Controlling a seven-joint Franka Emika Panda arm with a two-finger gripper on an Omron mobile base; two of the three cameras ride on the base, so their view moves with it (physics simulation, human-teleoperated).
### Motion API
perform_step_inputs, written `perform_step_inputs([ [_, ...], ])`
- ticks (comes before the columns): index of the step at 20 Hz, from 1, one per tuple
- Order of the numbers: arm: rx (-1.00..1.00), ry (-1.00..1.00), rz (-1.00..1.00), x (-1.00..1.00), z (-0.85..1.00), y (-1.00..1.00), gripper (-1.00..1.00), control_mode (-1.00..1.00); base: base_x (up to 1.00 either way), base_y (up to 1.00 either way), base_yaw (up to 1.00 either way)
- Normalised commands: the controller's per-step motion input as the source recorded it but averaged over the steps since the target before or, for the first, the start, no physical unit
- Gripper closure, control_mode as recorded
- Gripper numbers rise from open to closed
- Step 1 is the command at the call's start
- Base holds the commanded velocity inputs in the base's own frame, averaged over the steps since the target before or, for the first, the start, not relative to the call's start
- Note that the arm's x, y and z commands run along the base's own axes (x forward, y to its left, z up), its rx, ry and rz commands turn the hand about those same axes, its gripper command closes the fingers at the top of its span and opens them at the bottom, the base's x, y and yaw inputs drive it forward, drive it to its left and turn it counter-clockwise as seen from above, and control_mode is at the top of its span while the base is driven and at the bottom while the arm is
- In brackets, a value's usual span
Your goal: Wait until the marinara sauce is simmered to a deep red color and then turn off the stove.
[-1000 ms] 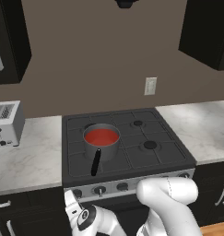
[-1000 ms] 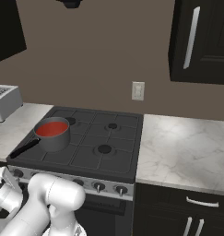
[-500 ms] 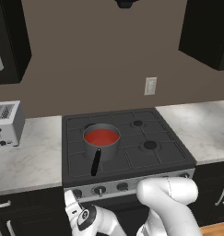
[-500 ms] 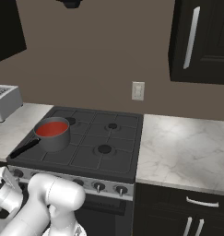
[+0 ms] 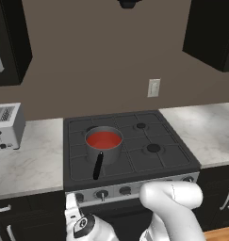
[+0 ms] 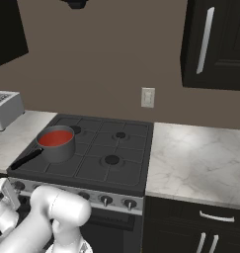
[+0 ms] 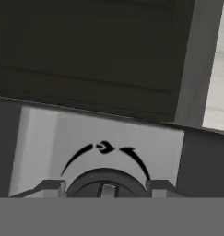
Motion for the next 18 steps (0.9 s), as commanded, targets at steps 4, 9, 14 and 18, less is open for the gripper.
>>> perform_step_inputs([
  [4,0.26,-0.08,-0.35,0.00,0.00,0.00,1.00,-1.00,0.00,0.00,0.00],
  [9,0.30,-0.11,-0.40,0.00,0.00,0.00,1.00,-1.00,0.00,0.00,0.00],
  [14,0.37,-0.16,-0.41,-0.16,-0.01,-0.09,1.00,-1.00,0.00,0.00,0.00],
  [18,0.45,-0.24,-0.40,-0.36,-0.06,-0.22,1.00,-1.00,0.00,0.00,0.00],
])
